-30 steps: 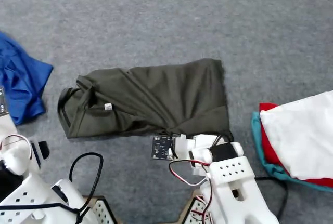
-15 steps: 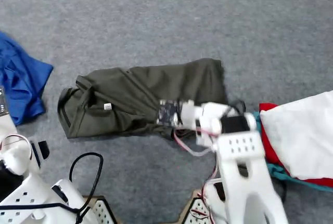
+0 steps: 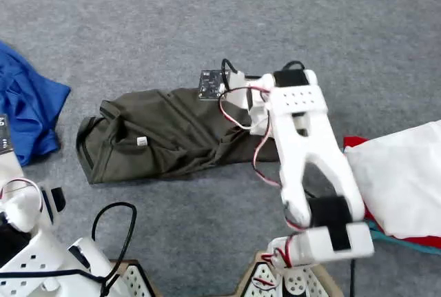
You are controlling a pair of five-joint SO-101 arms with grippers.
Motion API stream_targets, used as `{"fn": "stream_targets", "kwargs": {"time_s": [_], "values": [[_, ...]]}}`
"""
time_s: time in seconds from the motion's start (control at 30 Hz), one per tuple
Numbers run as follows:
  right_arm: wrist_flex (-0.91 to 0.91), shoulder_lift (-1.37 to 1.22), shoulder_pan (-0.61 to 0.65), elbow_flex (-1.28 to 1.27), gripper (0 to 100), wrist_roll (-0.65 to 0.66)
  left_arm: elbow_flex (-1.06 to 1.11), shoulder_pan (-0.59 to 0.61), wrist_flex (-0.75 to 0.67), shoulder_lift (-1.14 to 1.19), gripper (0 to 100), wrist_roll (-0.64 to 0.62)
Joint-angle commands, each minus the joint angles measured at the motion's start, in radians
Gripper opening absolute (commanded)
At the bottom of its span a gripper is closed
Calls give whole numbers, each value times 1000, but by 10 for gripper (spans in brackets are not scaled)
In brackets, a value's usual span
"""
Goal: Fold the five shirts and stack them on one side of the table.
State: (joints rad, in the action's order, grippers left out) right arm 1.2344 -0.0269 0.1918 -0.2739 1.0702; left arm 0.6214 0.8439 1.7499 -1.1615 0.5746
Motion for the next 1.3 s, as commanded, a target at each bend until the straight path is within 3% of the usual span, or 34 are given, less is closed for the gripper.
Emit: {"fn": "stream_targets", "kwargs": {"time_s": [0.0, 0.27, 0.57, 0.87, 1.0, 1.27], "values": [[5, -73, -8, 111, 5, -12, -34, 2, 8, -7, 240, 11], [11, -120, 7, 183, 16, -12, -34, -2, 8, -4, 240, 11], [31, -42, 15, 182, 330, -101, -35, -2, 8, -5, 243, 11], [247, 243, -1, 180, 343, -175, -29, -5, -12, 27, 262, -5], [333, 360, -19, 180, 343, -215, -69, -15, -44, 180, 290, -110], [361, 398, -111, 124, 343, -221, -307, -272, -80, 662, 313, -414]]}}
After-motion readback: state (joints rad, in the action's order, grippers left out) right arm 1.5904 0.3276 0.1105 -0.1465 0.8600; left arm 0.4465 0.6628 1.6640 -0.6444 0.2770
